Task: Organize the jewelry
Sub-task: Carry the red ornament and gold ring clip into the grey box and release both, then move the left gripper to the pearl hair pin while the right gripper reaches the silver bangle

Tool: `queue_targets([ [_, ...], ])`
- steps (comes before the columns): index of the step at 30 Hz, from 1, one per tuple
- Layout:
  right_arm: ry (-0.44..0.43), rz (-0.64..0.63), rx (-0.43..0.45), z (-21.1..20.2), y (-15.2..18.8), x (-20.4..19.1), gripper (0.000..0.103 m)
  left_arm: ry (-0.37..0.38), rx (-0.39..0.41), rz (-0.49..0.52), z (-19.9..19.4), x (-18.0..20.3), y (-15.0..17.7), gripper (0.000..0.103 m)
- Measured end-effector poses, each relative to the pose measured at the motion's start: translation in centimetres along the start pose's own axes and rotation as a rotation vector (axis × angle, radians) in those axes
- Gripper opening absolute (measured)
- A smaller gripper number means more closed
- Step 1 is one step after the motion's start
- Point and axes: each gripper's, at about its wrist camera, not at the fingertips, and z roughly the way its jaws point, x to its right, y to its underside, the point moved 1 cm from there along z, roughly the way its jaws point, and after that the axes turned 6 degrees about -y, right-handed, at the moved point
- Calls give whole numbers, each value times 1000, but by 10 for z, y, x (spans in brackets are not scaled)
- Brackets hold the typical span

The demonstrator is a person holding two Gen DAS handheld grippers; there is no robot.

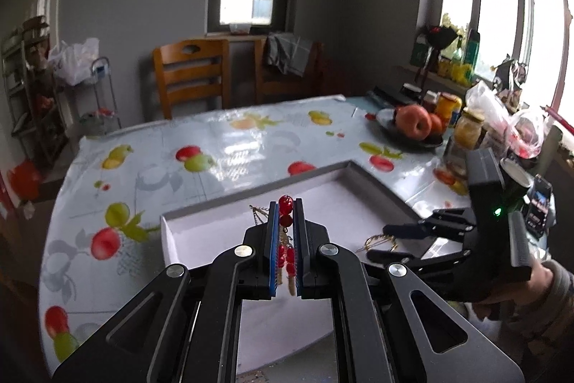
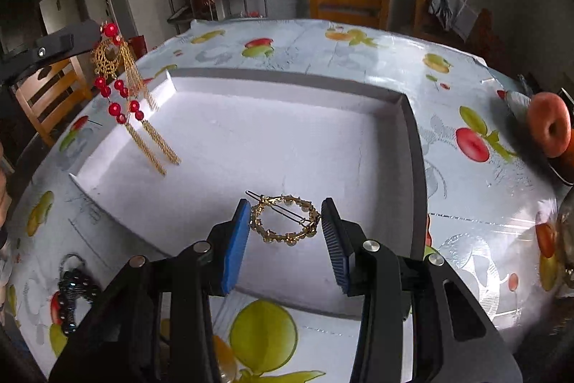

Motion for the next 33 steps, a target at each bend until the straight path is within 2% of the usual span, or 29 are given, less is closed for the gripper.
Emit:
queue_targets([
  [12, 10, 15, 8, 6, 2, 3, 41, -29, -127, -1, 42, -7, 46, 8],
  [19, 29, 1, 24, 4, 2, 0, 42, -29, -149, -7, 46, -6, 57, 10],
  [22, 31, -2, 30, 3, 2, 0, 43, -47, -137, -9, 43, -5, 60, 33],
  [24, 28, -5, 41, -1, 4, -1, 48, -50, -125, -10, 39, -5, 60, 42],
  [26, 24, -3, 54, -6, 4, -1, 53, -57, -112, -10, 33, -4, 60, 57],
  [28, 23, -2, 65, -11, 4, -1, 55, -58, -95, -9, 27, -3, 60, 68],
  [33, 16, 3, 108, -31, 11, -3, 59, -59, -63, -4, 8, 3, 61, 81],
])
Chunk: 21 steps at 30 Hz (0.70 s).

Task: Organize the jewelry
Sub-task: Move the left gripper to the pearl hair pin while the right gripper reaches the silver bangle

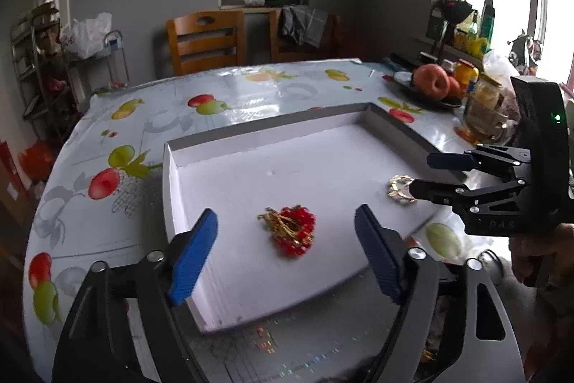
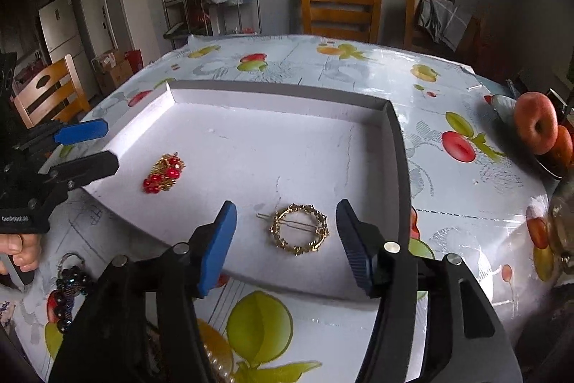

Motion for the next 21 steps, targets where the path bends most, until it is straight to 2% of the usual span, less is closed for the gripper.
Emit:
queue_targets([
  [4, -2, 7, 36, -20, 10, -3, 62, 18, 20, -3, -17, 6, 7, 88],
  [11, 1, 34, 59, -47, 32, -5, 65, 72, 39, 23, -44, 26, 28, 90],
  [21, 21, 58, 15, -61, 67, -5, 70, 143, 15, 49, -54, 49, 52, 91],
])
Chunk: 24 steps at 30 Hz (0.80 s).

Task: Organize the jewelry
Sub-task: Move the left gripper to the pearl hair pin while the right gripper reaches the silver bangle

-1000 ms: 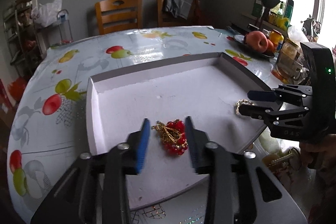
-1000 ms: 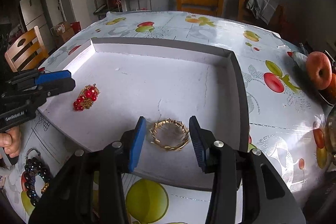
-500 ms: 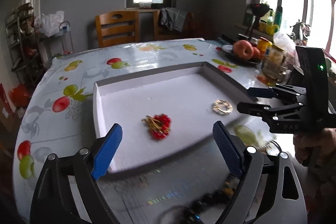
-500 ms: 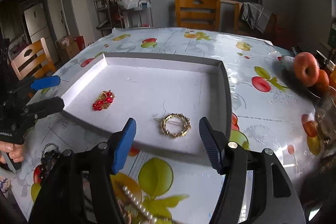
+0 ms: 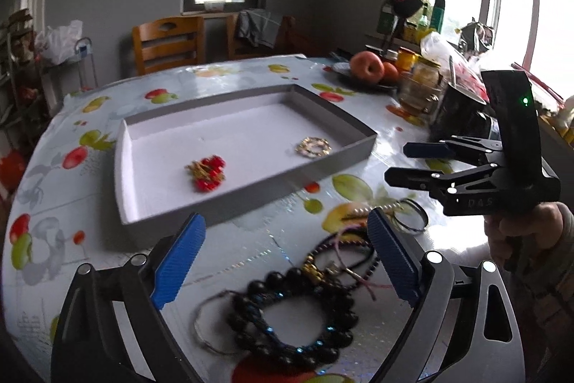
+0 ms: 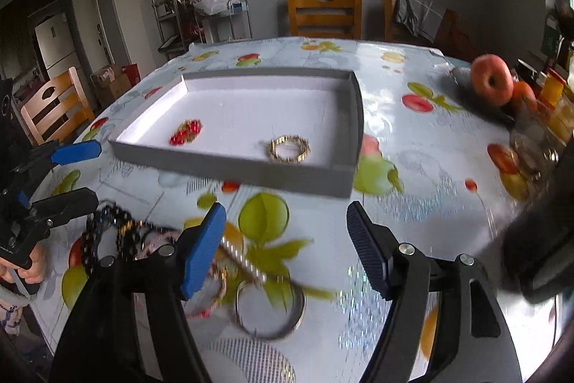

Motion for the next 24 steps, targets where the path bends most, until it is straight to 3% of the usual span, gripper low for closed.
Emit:
queue_targets([
  [24, 1, 44, -77, -23, 43, 13, 74, 34, -85, 88, 14, 28, 13, 92],
])
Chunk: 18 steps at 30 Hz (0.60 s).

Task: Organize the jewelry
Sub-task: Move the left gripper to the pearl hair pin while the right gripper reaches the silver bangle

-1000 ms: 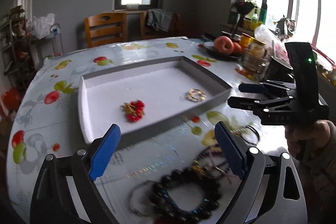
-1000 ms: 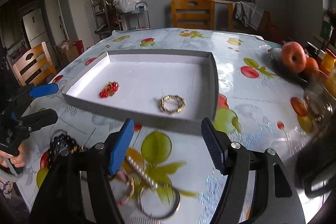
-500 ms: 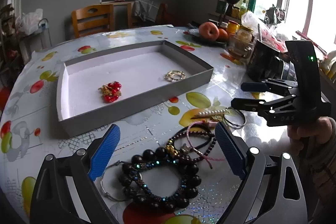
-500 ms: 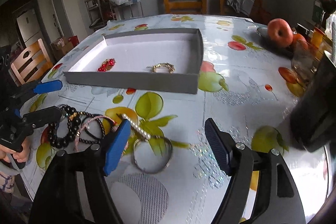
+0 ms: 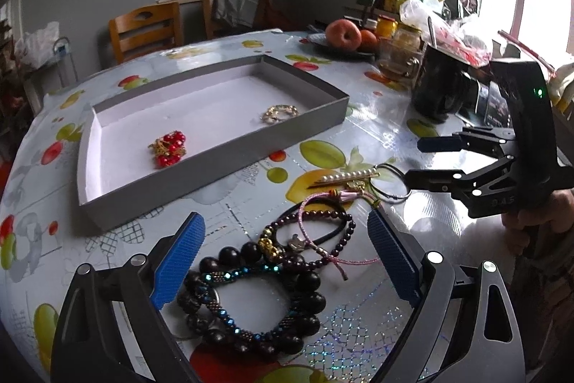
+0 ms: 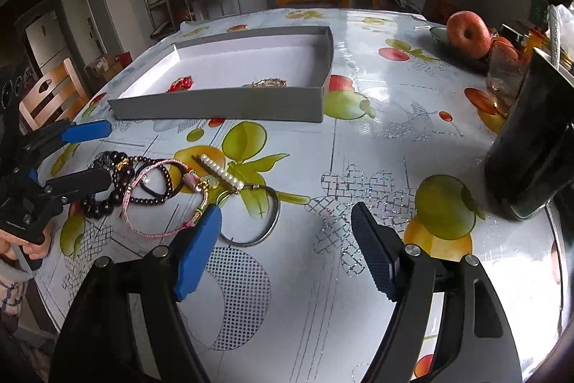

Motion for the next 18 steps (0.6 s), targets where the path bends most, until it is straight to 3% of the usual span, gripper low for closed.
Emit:
queue_targets([
  [16, -6, -117, -118, 26, -10, -25, 74, -25, -28, 109, 4, 22, -10, 91],
  [18, -3, -137, -116, 28, -11, -27, 68, -22, -32, 117, 4, 24, -14, 91],
])
